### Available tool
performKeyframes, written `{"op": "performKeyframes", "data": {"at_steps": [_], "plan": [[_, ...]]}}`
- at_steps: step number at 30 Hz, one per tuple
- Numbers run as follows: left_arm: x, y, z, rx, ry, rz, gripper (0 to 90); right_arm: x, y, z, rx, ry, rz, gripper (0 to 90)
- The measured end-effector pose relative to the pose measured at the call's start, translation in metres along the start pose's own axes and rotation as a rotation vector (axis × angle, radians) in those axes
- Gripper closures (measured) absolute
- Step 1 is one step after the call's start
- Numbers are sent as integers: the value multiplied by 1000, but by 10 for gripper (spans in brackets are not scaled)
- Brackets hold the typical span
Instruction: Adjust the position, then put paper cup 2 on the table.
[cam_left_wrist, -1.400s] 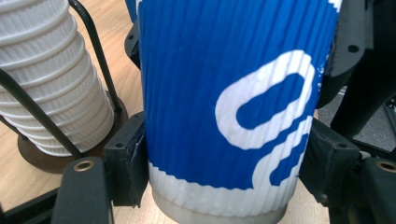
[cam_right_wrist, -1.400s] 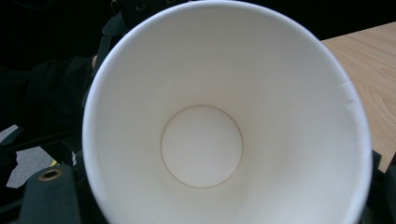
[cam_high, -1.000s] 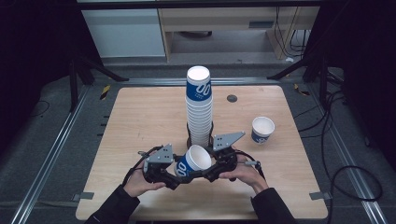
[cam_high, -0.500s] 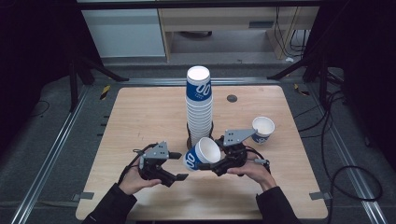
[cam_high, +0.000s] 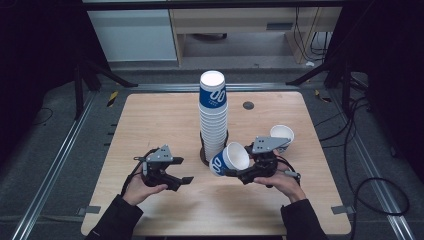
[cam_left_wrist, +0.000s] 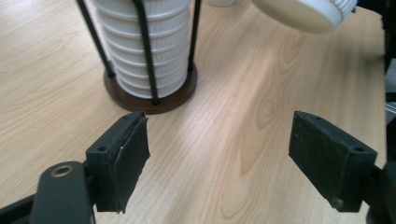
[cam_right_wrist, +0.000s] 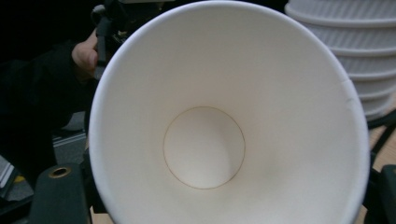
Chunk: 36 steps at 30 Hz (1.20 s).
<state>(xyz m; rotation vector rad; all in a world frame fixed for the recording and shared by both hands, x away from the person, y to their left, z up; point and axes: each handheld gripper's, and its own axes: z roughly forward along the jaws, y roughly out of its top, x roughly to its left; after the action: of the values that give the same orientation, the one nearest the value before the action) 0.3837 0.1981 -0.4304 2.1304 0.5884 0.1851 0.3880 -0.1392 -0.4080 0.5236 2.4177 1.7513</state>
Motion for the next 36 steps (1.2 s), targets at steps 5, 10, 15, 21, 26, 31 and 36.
{"op": "performKeyframes", "data": {"at_steps": [5,10,15,21,26,31,36], "plan": [[5,-2,-2,-3,26,-28,187,-2,-4,-9,32,-57,2,201],[11,-4,-5,-11,55,-59,189,-4,-5,-17,63,-108,8,201],[14,-5,-6,-9,69,-77,190,-6,-7,-26,91,-172,22,200],[17,-6,-8,-16,83,-100,186,-8,-12,-37,137,-260,35,199],[21,-8,-11,-21,100,-113,186,-10,-16,-46,160,-312,48,197],[25,-9,-13,-17,127,-121,186,-11,-21,-54,202,-357,65,197],[29,-11,-16,-23,155,-139,182,-13,-25,-61,263,-411,79,196]]}}
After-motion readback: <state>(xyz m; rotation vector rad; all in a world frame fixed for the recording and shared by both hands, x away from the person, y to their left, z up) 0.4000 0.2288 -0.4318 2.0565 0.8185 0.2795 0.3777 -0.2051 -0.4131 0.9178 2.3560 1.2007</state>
